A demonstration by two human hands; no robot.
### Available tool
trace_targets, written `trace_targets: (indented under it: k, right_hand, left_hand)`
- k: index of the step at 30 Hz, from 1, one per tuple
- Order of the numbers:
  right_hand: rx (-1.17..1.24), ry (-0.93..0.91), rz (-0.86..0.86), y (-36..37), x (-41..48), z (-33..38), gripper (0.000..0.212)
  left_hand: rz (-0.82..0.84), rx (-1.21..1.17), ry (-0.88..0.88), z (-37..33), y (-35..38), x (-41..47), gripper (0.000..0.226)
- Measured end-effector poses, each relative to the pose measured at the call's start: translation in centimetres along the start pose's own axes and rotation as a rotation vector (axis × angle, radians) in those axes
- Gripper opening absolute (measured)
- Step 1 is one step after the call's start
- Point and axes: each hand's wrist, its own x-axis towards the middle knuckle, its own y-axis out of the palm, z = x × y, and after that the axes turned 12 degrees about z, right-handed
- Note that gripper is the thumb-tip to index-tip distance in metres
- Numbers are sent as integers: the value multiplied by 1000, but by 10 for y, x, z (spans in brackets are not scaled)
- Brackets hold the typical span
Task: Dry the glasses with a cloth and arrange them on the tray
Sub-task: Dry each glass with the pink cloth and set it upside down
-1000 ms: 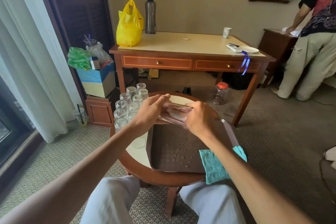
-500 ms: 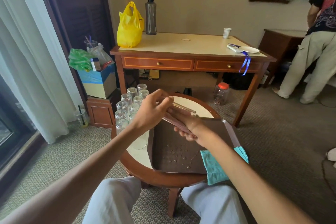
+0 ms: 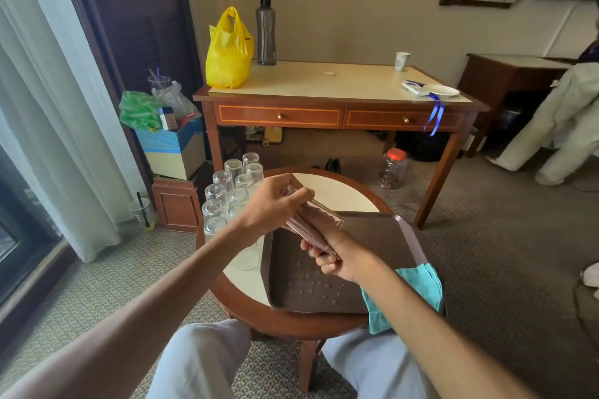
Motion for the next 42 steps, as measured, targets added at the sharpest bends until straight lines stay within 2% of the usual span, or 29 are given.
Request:
trace_targets:
  k: [2, 4, 6, 7, 8, 10, 12, 14, 15, 16, 18, 19, 21, 22, 23, 26, 27, 29, 31, 33, 35, 36, 38, 39, 40, 42]
  right_hand:
    - [-50, 27, -31, -5, 4, 7, 61]
    - [-301, -85, -275, -10, 6, 17, 51]
    - [-838, -357, -570, -16, 8, 23, 27]
    - [-1073, -541, -687, -18, 5, 27, 19]
    - [-1222, -711, -757, -17, -1, 33, 21]
    - [-1382, -853, -790, -19, -10, 45, 30]
    - [-1428, -844, -776, -27, -5, 49, 29]
    - [-1338, -690, -784, -32, 7, 47, 19]
    - [-1204, -570, -758, -31, 13, 46, 17]
    - [-966, -430, -661, -29, 17, 47, 21]
    - [-381, -139, -308, -24, 17, 48, 49]
    - [-198, -19, -132, -25, 15, 48, 60]
    - [-47, 77, 95, -25, 6, 50, 66]
    - [-71, 74, 116, -24, 2, 53, 67]
    - [-154, 32, 65, -22, -2, 59, 66]
    - [-427, -178, -196, -17, -4, 72, 59]
    - [-516, -270, -264, -18, -2, 72, 49]
    - [-878, -482, -492, -26, 4, 70, 23]
    - [-1267, -635, -730, -33, 7, 69, 17]
    - [-1385, -697, -786, -36, 13, 68, 19]
    - [-1223, -660, -705, -40, 26, 63, 30]
    - [-1001, -569, -609, -38, 30, 63, 40]
    - [-448, -212, -296, -30, 31, 65, 64]
    - [-281, -33, -138, -28, 30, 68, 71]
    - [-193, 52, -30, -27, 29, 71, 74]
    - [-203, 60, -13, -32, 28, 78, 73]
  left_hand:
    - [-2, -20, 28, 5, 1, 1, 21]
    - [27, -265, 13, 6, 1, 2, 23]
    - [51, -557, -36, 4, 1, 5, 19]
    - [62, -669, -94, 2, 0, 5, 16]
    - [74, -754, -167, 0, -1, 6, 15]
    - [111, -821, -294, -2, -1, 8, 22]
    - [131, -774, -325, -5, -1, 7, 23]
    - [85, -686, -260, -12, -1, 8, 18]
    - [49, -625, -204, -14, -2, 10, 18]
    - [8, -552, -136, -16, -4, 12, 19]
    - [-98, -326, 6, -17, -6, 17, 22]
    - [-157, -197, 72, -15, -7, 19, 23]
    - [-228, -75, 167, -10, -4, 18, 23]
    - [-252, -87, 195, -7, -2, 16, 24]
    - [-270, -130, 205, -3, -1, 17, 26]
    - [-183, -392, 141, 4, -2, 21, 26]
    - [-112, -509, 89, 3, -3, 23, 24]
    - [-20, -697, -48, -2, -3, 27, 23]
    - [-40, -738, -154, -7, -2, 31, 22]
    - [-70, -664, -156, -4, -2, 36, 22]
    - [-122, -477, -84, 1, -5, 40, 24]
    - [-156, -370, -33, 2, -7, 43, 25]
    - [-221, -215, 65, 4, -9, 47, 28]
    - [-238, -174, 110, 3, -10, 48, 28]
    - [-241, -156, 143, 2, -11, 50, 26]
    - [-225, -170, 158, 3, -13, 54, 22]
